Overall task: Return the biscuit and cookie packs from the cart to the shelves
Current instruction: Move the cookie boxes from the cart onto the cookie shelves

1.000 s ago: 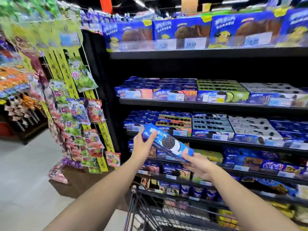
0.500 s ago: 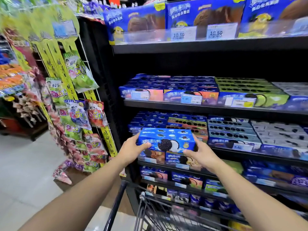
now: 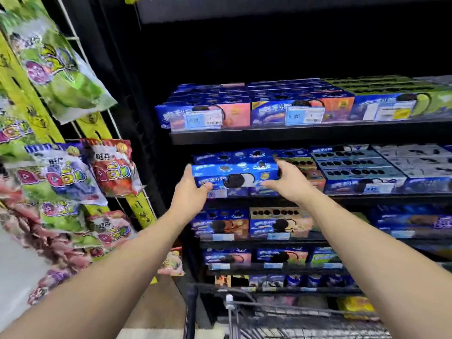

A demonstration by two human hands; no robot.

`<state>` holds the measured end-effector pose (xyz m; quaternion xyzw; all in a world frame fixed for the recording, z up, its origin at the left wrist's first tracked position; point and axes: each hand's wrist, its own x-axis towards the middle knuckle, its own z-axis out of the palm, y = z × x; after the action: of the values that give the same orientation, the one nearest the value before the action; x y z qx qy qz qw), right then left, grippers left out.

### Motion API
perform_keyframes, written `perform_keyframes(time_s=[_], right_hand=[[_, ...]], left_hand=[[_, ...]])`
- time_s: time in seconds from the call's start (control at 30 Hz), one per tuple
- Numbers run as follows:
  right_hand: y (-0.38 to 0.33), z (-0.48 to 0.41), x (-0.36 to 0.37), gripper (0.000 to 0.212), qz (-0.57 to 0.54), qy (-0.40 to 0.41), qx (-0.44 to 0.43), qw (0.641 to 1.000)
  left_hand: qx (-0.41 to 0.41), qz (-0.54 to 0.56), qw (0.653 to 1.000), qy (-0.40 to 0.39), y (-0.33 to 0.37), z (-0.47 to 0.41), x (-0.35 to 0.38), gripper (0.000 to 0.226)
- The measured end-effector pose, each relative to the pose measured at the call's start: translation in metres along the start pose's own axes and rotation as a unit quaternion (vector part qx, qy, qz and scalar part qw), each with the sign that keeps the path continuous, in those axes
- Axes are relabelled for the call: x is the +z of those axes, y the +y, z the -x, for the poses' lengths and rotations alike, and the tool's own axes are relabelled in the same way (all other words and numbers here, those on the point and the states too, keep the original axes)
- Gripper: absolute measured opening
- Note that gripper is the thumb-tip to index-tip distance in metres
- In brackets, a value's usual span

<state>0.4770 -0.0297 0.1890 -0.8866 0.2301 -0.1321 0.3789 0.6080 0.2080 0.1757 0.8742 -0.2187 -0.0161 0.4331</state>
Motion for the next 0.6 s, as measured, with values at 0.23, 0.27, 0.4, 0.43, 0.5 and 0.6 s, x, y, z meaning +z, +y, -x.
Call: perform_keyframes(time_s=[0.23, 0.27, 0.4, 0.43, 0.5, 0.6], right_hand=[[-0.02, -0.024, 0.033, 0.044, 0.051, -0.017, 0.033, 0.998], [-0.019, -0.024, 0.038, 0.044, 0.058, -0.013, 0.037, 0.998], [-0.023, -0.02, 0.045, 0.051, 0.072, 0.007, 0.039, 0.997], [-0.026, -0.019, 0.047, 0.049, 0.073, 0.006, 0.039, 0.997], [-0.032, -0.018, 0.053, 0.041, 0.088, 0.003, 0.044, 0.995], [-0.041, -0.019, 0.066, 0.03, 0.119, 0.01, 0.057, 0.991]], left_hand=[[-0.021, -0.044, 0.999, 0.01, -0.007, -0.027, 0.002, 0.048], [-0.019, -0.06, 0.998, 0.011, -0.009, -0.026, 0.004, 0.045], [0.062, -0.115, 0.99, 0.06, -0.01, -0.008, 0.014, 0.06], [0.099, -0.15, 0.98, 0.085, -0.012, -0.003, 0.015, 0.065], [0.171, -0.249, 0.947, 0.106, -0.016, 0.007, 0.015, 0.075], [0.247, -0.326, 0.909, 0.075, -0.03, 0.021, 0.017, 0.082]])
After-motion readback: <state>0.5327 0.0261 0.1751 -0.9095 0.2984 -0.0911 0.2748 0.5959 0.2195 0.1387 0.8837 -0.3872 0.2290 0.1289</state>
